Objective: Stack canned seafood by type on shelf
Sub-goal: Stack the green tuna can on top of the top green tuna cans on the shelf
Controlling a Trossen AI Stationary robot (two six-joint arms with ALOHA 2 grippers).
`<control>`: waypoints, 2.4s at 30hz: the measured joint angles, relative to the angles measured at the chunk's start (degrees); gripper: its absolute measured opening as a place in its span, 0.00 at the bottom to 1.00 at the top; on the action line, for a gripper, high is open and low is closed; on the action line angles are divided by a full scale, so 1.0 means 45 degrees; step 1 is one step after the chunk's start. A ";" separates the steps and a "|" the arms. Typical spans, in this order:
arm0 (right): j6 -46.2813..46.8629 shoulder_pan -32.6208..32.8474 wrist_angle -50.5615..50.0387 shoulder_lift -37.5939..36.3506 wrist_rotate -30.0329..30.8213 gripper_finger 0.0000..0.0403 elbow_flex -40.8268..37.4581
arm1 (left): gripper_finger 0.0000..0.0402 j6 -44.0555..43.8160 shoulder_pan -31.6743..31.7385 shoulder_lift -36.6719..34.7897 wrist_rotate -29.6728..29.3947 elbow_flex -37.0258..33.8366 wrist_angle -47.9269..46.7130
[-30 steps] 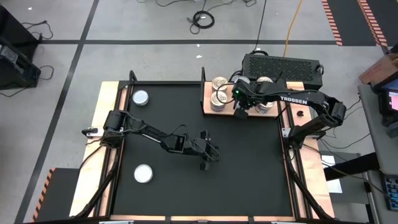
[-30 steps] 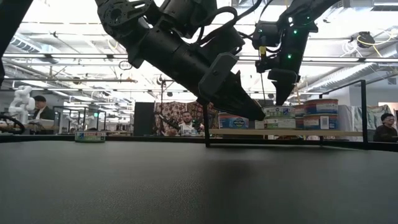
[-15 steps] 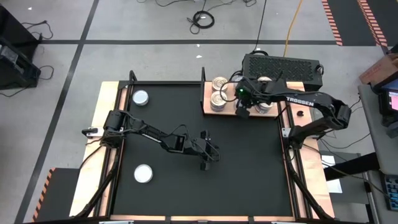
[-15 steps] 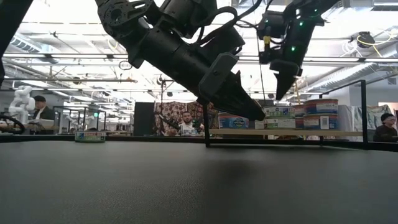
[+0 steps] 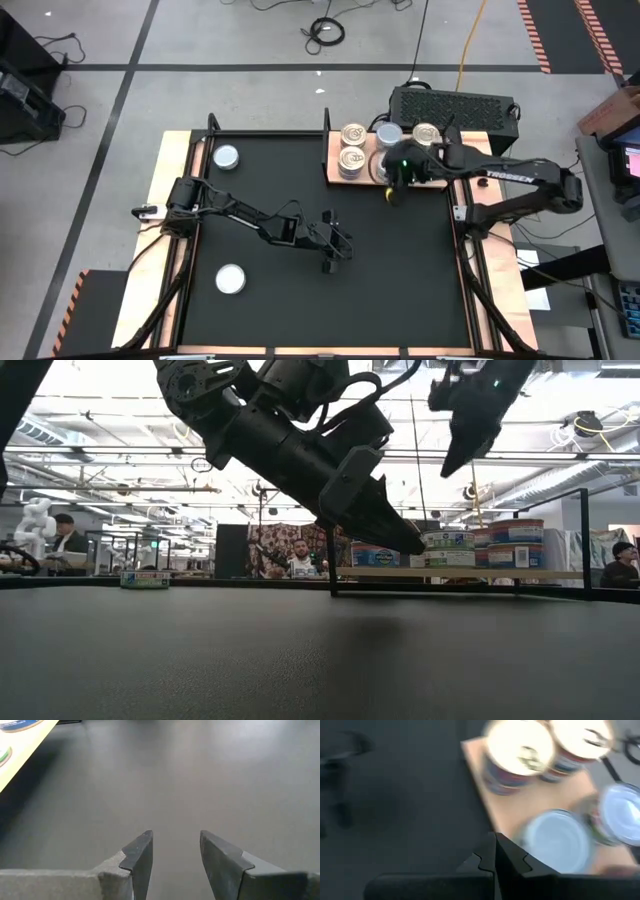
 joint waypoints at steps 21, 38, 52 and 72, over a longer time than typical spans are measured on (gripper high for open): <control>0.2597 0.9324 0.6684 -0.0172 0.1743 0.00 -0.3396 | 0.41 -0.5856 -0.1314 -0.3631 -0.5140 0.0000 -1.3517; 0.4881 1.1809 0.8469 -0.0172 0.2867 0.00 -0.6238 | 0.41 -0.6289 0.6405 -0.3627 -0.5827 -0.0005 -1.8987; 0.5669 1.2521 0.8482 -0.0172 0.3813 0.00 -0.6669 | 0.41 -0.6296 0.9358 -0.3627 -0.5377 -0.0082 -1.7748; 0.5969 1.2521 0.8480 -0.0172 0.3813 0.00 -0.6669 | 0.41 -0.5504 0.9860 -0.3617 -0.6351 -0.3065 -1.4697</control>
